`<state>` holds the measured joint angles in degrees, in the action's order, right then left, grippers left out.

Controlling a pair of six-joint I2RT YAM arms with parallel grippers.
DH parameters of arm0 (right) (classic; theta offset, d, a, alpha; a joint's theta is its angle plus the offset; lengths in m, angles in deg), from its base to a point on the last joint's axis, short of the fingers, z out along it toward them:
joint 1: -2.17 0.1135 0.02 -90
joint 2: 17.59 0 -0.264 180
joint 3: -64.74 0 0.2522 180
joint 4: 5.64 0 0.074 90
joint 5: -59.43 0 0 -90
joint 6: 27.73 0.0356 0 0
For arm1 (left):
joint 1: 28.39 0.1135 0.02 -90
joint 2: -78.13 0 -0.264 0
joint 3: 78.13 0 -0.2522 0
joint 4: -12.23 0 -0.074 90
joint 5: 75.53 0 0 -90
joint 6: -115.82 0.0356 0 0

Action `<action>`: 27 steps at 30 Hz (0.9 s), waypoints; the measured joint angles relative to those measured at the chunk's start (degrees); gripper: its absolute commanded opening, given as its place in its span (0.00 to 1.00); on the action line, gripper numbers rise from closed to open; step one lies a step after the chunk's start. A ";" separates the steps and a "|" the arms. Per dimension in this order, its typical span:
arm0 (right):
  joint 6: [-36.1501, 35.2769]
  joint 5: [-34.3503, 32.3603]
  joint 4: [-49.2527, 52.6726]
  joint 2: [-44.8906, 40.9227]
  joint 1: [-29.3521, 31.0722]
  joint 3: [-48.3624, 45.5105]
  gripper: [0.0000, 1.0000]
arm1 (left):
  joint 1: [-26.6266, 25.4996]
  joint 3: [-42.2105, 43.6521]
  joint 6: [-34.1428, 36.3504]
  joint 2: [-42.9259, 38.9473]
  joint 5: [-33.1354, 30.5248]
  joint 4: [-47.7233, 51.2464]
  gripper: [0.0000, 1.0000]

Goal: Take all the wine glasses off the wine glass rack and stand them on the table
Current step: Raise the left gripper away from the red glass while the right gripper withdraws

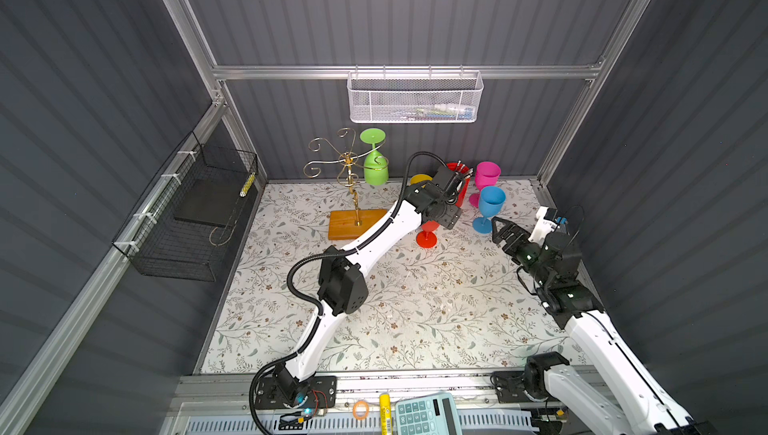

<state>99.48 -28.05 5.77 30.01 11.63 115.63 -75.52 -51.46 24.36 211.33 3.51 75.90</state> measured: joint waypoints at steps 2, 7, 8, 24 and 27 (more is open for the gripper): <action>-0.07 -0.02 0.57 -0.24 0.22 0.90 0.98 | 0.00 0.02 0.00 -0.59 0.02 0.00 0.88; -0.20 -0.31 2.36 -0.98 0.68 3.72 0.98 | 0.00 0.76 -0.04 -5.01 0.70 -0.26 0.92; -0.20 -0.37 2.86 -1.09 0.72 4.48 0.98 | 0.00 0.96 -0.07 -6.34 0.94 -0.26 0.93; 0.48 0.09 4.55 5.60 6.99 18.93 0.95 | 2.03 -2.84 1.01 -20.63 -2.12 -0.22 0.98; 0.92 0.57 3.91 11.13 10.03 22.58 0.94 | 5.64 -1.53 0.72 -21.81 -4.15 1.05 0.98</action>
<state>100.39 -27.48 9.68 41.13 21.66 138.20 -69.89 -52.99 25.09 189.52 -0.64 76.95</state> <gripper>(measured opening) 0.949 0.978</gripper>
